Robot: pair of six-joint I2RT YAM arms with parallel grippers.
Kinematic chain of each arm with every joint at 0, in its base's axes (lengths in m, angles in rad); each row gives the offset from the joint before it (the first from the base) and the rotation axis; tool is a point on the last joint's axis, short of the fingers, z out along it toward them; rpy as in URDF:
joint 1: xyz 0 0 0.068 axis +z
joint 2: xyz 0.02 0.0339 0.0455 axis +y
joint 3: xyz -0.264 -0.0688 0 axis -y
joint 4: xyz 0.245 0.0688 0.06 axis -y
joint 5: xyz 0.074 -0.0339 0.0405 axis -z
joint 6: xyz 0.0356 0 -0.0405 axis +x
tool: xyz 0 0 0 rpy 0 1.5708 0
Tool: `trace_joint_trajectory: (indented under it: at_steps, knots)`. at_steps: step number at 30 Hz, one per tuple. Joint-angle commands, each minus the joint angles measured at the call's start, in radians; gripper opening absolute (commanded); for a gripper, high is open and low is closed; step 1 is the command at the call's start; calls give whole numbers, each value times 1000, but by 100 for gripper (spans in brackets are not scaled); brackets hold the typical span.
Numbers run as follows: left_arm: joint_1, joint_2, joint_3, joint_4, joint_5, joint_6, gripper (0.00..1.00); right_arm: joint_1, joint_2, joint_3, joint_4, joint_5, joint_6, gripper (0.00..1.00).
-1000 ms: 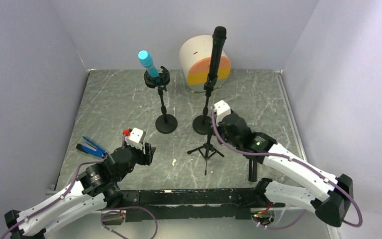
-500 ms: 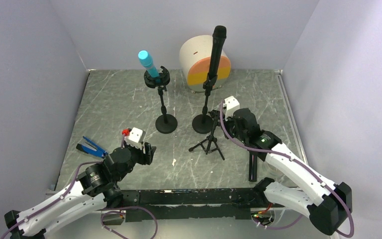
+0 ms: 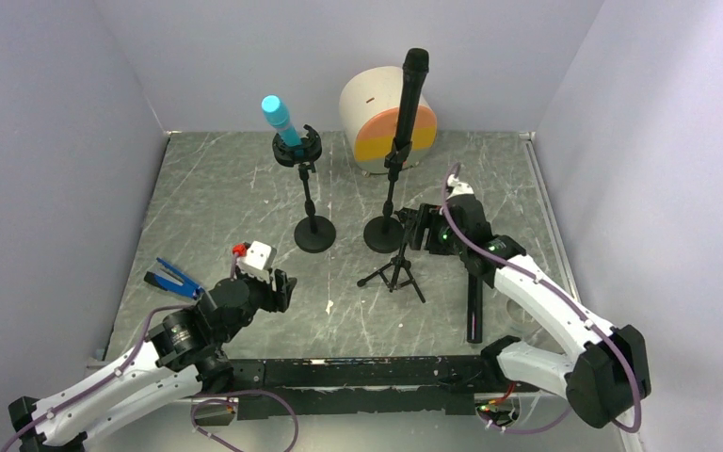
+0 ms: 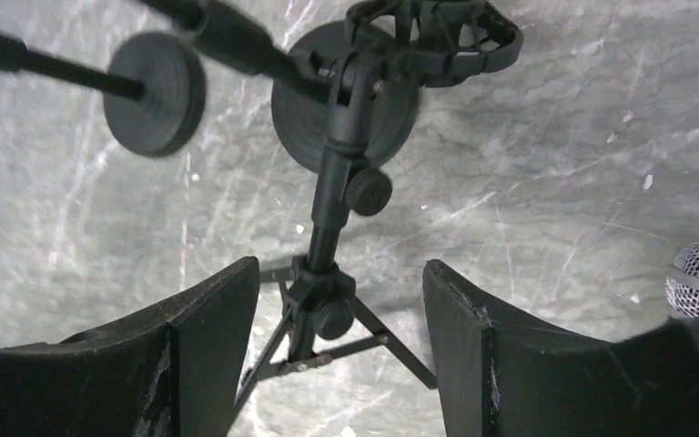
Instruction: Remove the microphone from the stand
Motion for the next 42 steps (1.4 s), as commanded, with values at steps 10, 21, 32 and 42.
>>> trace_joint_trajectory:
  at_steps: [10, 21, 32, 42]
  knots:
    - [2, -56, 24, -19, 3, -29, 66, -249, 172, 24, 266, -497, 176, 67]
    - [2, -61, 38, -44, -5, -26, 66, -279, 319, 28, 349, -577, 166, 68]
    - [2, -54, 44, -56, -2, -31, 66, -308, 412, 5, 522, -721, 142, 58]
    - [2, -67, 48, -74, -3, -37, 66, -327, 411, -76, 696, -803, 75, 39]
